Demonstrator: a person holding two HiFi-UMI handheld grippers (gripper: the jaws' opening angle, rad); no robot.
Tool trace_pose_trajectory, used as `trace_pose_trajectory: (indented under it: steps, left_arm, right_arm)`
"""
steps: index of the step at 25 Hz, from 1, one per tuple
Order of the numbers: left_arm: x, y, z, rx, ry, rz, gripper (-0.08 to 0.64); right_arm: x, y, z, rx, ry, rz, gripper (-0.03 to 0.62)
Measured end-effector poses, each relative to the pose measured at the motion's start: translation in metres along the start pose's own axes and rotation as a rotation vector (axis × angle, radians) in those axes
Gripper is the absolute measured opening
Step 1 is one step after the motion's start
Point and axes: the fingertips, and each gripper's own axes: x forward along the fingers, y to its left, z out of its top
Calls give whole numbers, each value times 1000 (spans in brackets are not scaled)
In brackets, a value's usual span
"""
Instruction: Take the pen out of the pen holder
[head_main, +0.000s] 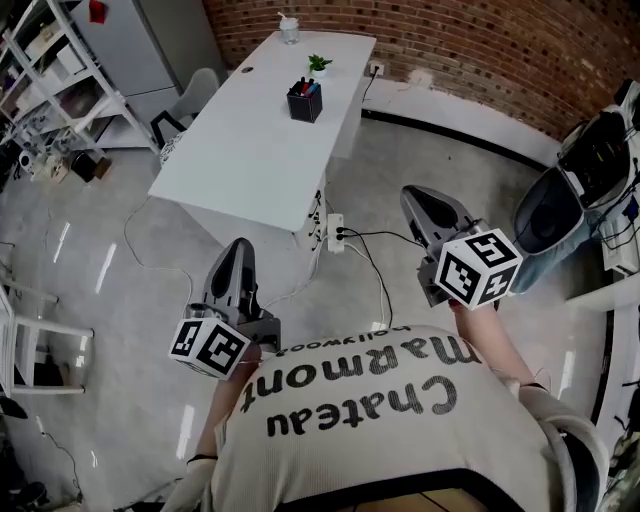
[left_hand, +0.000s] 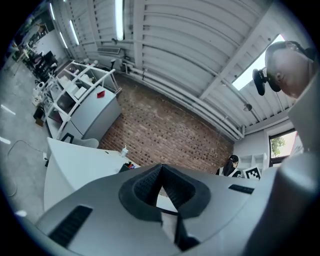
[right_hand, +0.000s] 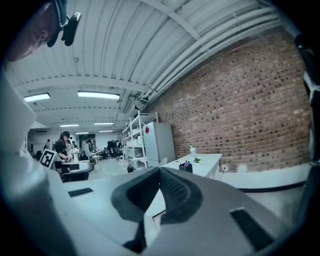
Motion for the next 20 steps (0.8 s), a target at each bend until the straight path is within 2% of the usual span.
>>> trace_pose_trajectory:
  steps: [4, 7, 11, 20]
  left_arm:
    - [12, 30, 1, 4, 31, -22, 0]
    - [19, 49, -6, -31, 69, -1, 0]
    - [25, 63, -20, -75, 114, -12, 0]
    - [28, 87, -23, -112, 126, 16, 0]
  right_arm:
    - [22, 5, -14, 34, 18, -27, 3]
    - [38, 9, -26, 30, 54, -39, 3]
    - [48, 8, -29, 39, 65, -54, 3]
    - [70, 10, -42, 62, 100, -43, 3]
